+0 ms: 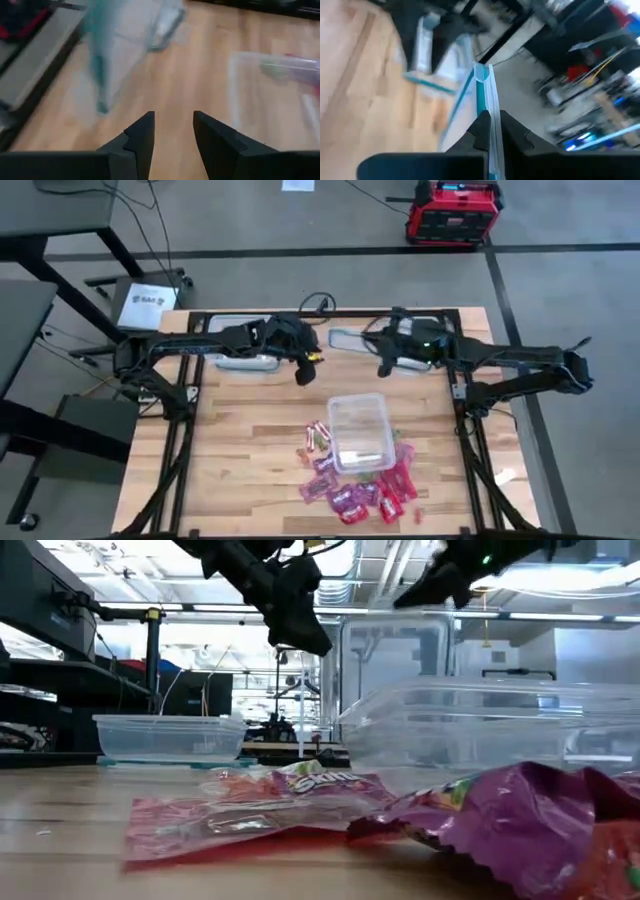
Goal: Sort candy
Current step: Open the bottom left transparent bin
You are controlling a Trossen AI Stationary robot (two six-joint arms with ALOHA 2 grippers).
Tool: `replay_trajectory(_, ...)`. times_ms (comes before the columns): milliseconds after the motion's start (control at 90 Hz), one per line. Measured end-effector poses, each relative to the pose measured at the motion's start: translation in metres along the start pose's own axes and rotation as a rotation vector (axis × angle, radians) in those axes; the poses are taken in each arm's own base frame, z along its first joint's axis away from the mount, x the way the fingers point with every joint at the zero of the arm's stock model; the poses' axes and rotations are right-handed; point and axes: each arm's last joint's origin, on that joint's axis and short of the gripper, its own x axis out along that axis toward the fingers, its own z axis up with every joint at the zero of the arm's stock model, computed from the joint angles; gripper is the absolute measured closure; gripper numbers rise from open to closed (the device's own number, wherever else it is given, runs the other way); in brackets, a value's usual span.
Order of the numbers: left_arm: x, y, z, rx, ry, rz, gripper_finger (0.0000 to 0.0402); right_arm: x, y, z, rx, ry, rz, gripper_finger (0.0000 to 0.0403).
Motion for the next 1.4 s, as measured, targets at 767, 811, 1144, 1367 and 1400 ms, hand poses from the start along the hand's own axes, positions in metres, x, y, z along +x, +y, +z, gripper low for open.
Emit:
replay_trajectory(767, -0.056, 0.007, 0.003, 0.027, 0.070, 0.190, 0.0279, 0.101, -0.033, -0.070, 0.375, 0.234, 0.128, 0.0352)
replay_trajectory(811, -0.057, 0.007, 0.003, 0.035, 0.067, 0.190, 0.0279, 0.106, -0.032, -0.076, 0.334, 0.247, 0.123, 0.0339)
replay_trajectory(1144, -0.056, 0.007, 0.003, 0.047, 0.075, 0.190, 0.0279, 0.081, -0.050, -0.054, 0.161, 0.344, -0.001, 0.0216)
replay_trajectory(1367, -0.056, 0.007, -0.002, 0.034, 0.107, 0.188, 0.0279, 0.016, -0.029, -0.028, 0.409, 0.376, 0.422, 0.0171)
replay_trajectory(1400, -0.056, 0.007, -0.002, 0.034, 0.111, 0.187, 0.0279, 0.009, -0.019, -0.029, 0.419, 0.381, 0.514, 0.0170)
